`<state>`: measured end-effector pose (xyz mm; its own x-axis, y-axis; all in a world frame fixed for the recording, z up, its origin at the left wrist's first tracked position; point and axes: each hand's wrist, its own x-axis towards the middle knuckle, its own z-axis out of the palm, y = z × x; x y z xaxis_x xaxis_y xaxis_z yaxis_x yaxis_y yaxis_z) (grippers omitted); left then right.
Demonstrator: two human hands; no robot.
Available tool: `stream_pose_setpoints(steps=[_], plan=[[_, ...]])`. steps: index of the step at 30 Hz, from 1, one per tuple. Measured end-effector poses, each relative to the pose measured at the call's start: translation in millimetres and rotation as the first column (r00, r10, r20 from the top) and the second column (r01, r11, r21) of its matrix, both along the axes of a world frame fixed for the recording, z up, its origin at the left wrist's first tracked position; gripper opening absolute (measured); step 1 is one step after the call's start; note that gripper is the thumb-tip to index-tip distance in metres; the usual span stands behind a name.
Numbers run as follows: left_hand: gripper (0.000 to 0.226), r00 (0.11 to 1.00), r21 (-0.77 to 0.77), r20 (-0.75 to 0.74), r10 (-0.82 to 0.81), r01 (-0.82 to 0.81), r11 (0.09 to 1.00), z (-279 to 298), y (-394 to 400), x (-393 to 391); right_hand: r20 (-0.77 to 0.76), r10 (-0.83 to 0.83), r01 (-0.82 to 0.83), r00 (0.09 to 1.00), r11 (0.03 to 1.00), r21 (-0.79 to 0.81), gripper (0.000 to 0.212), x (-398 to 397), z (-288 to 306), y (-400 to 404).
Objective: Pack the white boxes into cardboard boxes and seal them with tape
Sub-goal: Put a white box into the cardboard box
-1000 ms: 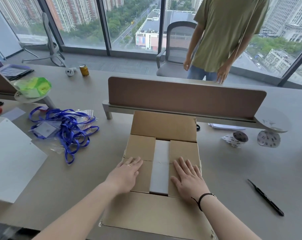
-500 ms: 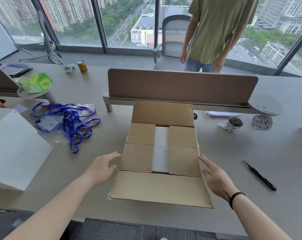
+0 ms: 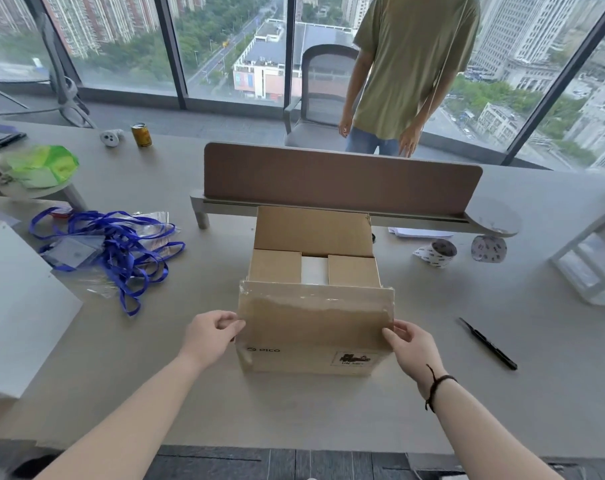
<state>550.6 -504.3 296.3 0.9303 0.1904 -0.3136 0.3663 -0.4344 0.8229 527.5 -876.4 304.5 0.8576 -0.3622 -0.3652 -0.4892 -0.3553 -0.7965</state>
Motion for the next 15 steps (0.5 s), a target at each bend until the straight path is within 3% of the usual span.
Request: stream_pose_setpoints(steps=[2, 5, 10, 15], plan=[[0.034, 0.997, -0.015, -0.044, 0.060, -0.061, 0.998, -9, -4, 5, -0.043, -0.024, 0.022, 0.999, 0.998, -0.064, 0.038, 5, -4, 8], [0.049, 0.988, -0.050, -0.095, 0.124, -0.129, 0.990, -17, -7, 7, -0.066, -0.021, 0.011, 0.998, 0.989, -0.150, 0.019, 8, -12, 19], [0.052, 0.987, -0.019, -0.114, 0.110, -0.113, 0.993, -18, -3, 13, -0.106, -0.059, 0.049, 0.993, 0.994, -0.101, 0.012, 9, -14, 19], [0.058, 0.964, -0.131, -0.250, 0.092, -0.128, 0.983, -17, 2, 38, -0.152, -0.062, 0.065, 0.986, 0.998, 0.012, 0.032, 28, -12, 7]])
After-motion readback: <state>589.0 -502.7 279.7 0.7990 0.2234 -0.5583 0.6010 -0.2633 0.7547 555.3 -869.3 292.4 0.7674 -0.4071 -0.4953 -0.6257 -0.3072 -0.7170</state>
